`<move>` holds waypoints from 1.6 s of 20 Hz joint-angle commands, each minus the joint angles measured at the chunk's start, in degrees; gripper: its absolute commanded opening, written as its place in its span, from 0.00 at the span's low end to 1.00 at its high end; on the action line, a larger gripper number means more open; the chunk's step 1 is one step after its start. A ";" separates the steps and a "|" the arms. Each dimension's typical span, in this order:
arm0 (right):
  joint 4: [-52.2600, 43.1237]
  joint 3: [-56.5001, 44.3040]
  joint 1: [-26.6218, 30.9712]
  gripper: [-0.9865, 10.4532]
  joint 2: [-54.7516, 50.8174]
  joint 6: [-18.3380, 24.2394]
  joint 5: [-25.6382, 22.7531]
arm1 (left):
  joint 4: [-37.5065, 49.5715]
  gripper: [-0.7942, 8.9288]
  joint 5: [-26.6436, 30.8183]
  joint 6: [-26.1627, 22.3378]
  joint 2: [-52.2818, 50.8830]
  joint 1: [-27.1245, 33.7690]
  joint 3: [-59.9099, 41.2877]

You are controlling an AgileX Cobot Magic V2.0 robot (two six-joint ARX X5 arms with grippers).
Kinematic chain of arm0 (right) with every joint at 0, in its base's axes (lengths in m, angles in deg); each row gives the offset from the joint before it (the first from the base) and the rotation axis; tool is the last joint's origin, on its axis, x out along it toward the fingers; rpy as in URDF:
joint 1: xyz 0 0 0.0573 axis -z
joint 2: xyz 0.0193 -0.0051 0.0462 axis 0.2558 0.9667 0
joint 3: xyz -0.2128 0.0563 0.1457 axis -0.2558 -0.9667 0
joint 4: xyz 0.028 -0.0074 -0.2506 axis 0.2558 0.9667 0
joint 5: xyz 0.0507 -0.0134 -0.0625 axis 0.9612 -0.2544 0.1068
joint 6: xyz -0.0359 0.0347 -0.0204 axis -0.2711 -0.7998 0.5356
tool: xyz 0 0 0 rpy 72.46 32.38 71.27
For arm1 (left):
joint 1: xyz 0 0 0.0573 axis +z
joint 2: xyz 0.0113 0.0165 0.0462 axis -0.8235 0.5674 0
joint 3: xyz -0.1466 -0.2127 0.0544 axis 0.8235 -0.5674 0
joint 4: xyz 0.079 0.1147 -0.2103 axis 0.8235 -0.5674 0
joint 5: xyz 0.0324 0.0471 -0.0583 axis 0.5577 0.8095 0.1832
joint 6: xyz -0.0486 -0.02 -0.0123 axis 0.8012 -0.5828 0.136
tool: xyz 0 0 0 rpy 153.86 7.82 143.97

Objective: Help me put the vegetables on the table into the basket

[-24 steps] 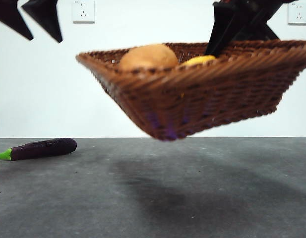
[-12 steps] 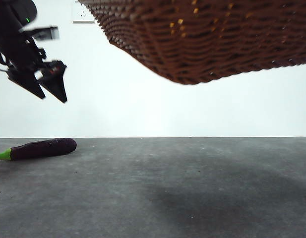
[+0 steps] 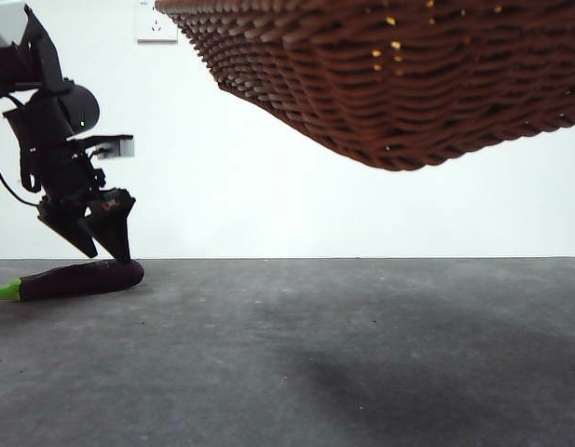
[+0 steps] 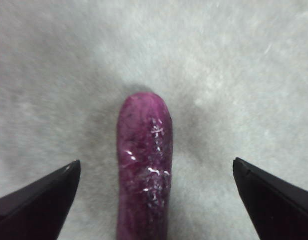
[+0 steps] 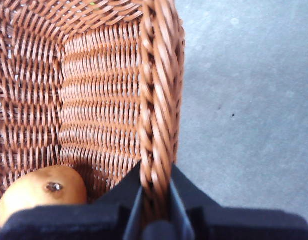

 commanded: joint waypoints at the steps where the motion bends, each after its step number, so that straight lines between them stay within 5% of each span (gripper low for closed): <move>1: -0.74 -0.02 0.00 0.08 -0.31 0.09 0.52 | -0.09 0.63 0.20 -0.90 2.25 0.24 0.00; 9: -0.59 -0.02 0.00 0.08 -0.31 0.11 0.11 | -0.04 0.46 0.22 0.68 4.98 0.61 0.00; 15: -0.83 -0.02 0.00 0.08 -0.31 0.22 -0.15 | 0.24 0.07 0.20 2.69 5.88 0.61 0.00; 24: -0.83 -0.02 0.00 0.08 -0.17 0.04 -0.42 | -3.26 0.08 -0.96 5.57 0.42 0.90 0.04; 32: -1.36 -0.02 0.00 0.08 4.31 -0.24 -1.60 | -14.21 0.08 -12.28 4.26 -19.89 -0.22 0.02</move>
